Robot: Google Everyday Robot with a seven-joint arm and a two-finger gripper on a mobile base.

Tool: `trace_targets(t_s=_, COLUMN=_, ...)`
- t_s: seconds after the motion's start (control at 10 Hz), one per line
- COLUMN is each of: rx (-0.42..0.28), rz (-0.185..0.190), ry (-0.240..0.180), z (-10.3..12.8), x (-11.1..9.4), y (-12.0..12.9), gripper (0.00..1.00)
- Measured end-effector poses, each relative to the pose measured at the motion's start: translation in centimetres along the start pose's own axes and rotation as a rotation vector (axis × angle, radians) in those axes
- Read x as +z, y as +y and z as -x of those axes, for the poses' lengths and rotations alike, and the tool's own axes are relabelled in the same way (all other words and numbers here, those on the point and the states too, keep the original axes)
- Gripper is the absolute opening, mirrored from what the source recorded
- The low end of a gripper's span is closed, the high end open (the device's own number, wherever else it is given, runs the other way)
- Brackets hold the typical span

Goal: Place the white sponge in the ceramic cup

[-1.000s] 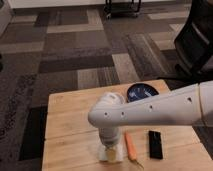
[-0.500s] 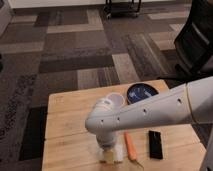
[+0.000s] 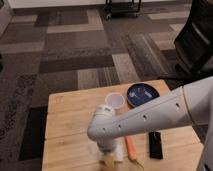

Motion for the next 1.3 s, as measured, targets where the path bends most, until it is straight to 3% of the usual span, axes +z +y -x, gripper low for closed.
trace_targets(t_s=0.2, rx=0.003, rz=-0.015, ry=0.001, z=0.0, x=0.2, y=-0.2, gripper=0.63)
trace_targets(t_s=0.3, rx=0.009, rz=-0.023, ry=0.004, z=0.0, x=0.2, y=-0.4, gripper=0.56)
trace_targets(t_s=0.6, rx=0.054, rz=-0.045, ry=0.006, z=-0.2, x=-0.5, y=-1.0, gripper=0.19)
trace_targets(t_s=0.8, rx=0.085, rz=-0.059, ry=0.004, z=-0.3, x=-1.7, y=-1.7, gripper=0.02)
trace_targets(t_s=1.0, rx=0.134, rz=-0.06, ry=0.02, z=-0.2, x=-3.9, y=-3.3, gripper=0.0)
trace_targets(t_s=1.1, rx=0.149, rz=-0.069, ry=0.034, z=0.0, x=-6.3, y=-5.2, gripper=0.0)
trace_targets(t_s=1.3, rx=0.154, rz=-0.116, ry=-0.006, z=1.2, x=-10.3, y=-8.2, gripper=0.0)
